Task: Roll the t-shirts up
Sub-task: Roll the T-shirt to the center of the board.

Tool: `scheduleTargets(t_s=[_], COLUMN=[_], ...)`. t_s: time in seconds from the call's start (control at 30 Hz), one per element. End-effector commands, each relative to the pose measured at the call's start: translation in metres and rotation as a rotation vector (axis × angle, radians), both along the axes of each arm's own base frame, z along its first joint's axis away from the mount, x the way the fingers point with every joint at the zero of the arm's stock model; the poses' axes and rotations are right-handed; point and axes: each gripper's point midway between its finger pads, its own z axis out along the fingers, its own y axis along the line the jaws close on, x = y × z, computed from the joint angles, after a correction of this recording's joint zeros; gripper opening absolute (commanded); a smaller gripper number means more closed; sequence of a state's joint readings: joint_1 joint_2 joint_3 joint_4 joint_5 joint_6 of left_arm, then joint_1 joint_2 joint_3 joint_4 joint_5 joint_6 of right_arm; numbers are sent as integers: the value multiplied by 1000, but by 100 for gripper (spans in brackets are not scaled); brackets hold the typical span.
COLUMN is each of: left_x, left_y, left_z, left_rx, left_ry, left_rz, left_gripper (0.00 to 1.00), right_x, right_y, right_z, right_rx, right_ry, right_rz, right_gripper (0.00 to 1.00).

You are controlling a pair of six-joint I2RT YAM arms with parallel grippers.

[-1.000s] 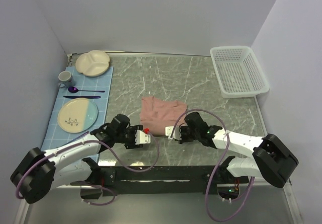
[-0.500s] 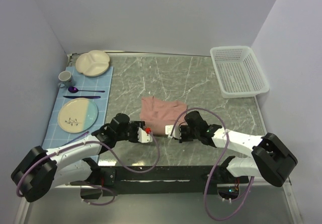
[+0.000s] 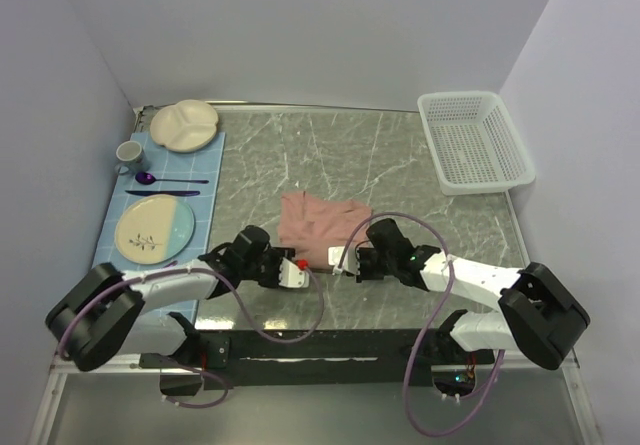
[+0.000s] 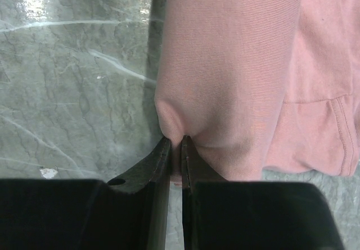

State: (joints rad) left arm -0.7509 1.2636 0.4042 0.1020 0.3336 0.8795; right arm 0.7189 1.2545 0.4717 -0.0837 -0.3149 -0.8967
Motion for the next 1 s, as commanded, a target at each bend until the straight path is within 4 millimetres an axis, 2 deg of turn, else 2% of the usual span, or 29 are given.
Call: scheduleTargets(t_s=[0.0,0.03,0.13,0.17,0.2,0.23,0.3,0.33,0.37,0.4,0.43,0.47,0.5,0.53,0.57,0.63,0.67,0.7,0.77,0.87,0.97], left_x=[14,16,16,16,13,3,-3,2,-17,-19,-10,-33,-36,-25,-37,-27,-36,-28,-24,-14,3], left_y=[-6,-7,-8,-8,-8,-9,-10,-22,-9,-10,-13,-3,-1,-4,3,2,8,4,3,-2,-11], left_z=[-9,-15,-17,-15,-14,-9,1,20,17,23,30,35,38,42,49,55,61,62,64,65,59], left_rx=[36,51,63,61,59,62,60,2,66,63,67,102,119,118,134,132,159,163,176,170,164], left_ry=[4,14,72,90,124,220,320,371,491,537,594,738,785,824,904,940,995,999,1027,1024,1046], left_rz=[24,30,35,28,25,-12,-27,-75,-83,-100,-114,-141,-161,-167,-186,-190,-205,-204,-155,-142,-110], left_gripper=[52,51,39,29,26,23,15,13,11,11,11,10,10,9,8,7,7,7,9,10,10], right_x=[-20,-20,-22,-22,-20,-26,-29,-34,-34,-37,-39,-41,-43,-45,-49,-58,-63,-65,-59,-56,-40], right_y=[-13,-14,-15,-15,-11,-14,-13,-10,-10,-9,-7,-5,-4,-4,-2,-4,-5,-9,-9,-18,-22], right_z=[-19,-18,-16,-14,-8,-7,3,8,13,20,24,30,35,37,41,45,47,48,54,50,47], right_rx=[-54,-55,-42,-34,-19,-9,6,31,42,45,52,77,76,78,88,70,73,57,72,48,68], right_ry=[135,138,181,197,205,263,315,350,370,404,431,464,500,525,559,634,671,713,731,822,887], right_rz=[-13,-11,-7,-8,-5,-6,-9,5,0,5,1,2,-1,-1,9,16,25,22,14,-18,-75], right_gripper=[12,12,12,12,12,12,12,12,12,12,12,12,12,12,12,12,12,11,12,12,12])
